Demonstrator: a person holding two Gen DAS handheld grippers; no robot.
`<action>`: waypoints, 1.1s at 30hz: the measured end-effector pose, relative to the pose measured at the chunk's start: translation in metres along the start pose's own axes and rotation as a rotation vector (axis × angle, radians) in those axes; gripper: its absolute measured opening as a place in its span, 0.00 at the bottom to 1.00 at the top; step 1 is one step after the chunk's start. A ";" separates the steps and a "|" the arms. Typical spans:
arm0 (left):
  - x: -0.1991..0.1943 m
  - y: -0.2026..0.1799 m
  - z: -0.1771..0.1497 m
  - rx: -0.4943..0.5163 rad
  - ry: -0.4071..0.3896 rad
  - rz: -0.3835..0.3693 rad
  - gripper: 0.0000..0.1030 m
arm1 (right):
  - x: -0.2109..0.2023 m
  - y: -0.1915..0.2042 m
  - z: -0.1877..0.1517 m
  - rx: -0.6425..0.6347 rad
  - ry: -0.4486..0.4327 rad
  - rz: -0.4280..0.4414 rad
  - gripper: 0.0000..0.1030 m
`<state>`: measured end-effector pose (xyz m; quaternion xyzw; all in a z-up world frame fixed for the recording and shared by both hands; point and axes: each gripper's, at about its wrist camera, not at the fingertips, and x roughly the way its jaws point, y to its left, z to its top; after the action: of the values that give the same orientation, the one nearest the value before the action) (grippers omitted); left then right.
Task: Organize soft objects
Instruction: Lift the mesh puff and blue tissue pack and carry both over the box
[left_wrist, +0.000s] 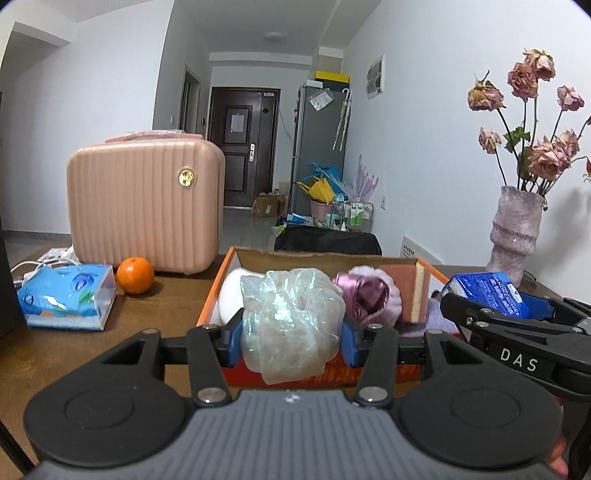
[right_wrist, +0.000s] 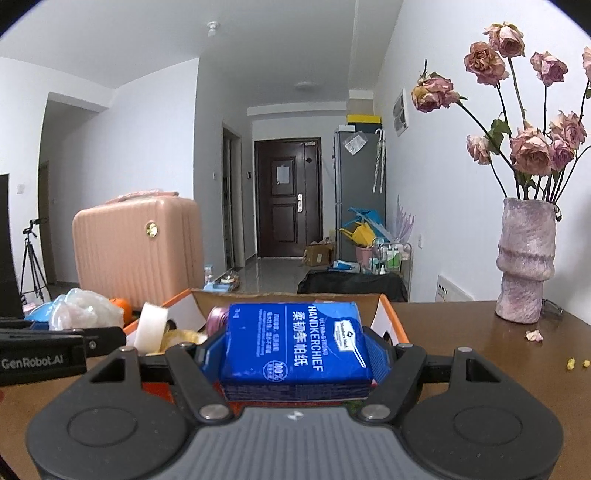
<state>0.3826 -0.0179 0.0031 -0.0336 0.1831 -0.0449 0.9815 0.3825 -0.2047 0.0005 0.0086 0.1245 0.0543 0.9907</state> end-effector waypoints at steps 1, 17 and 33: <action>0.002 -0.001 0.002 0.000 -0.005 0.003 0.49 | 0.003 -0.001 0.002 0.003 -0.002 -0.003 0.70; 0.054 -0.013 0.029 -0.016 -0.051 0.007 0.49 | 0.058 -0.010 0.019 0.022 -0.030 -0.018 0.70; 0.102 -0.008 0.044 -0.014 -0.054 0.023 0.49 | 0.107 -0.024 0.031 0.022 -0.029 -0.040 0.70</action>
<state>0.4930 -0.0342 0.0080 -0.0396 0.1572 -0.0316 0.9863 0.4962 -0.2171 0.0032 0.0179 0.1111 0.0328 0.9931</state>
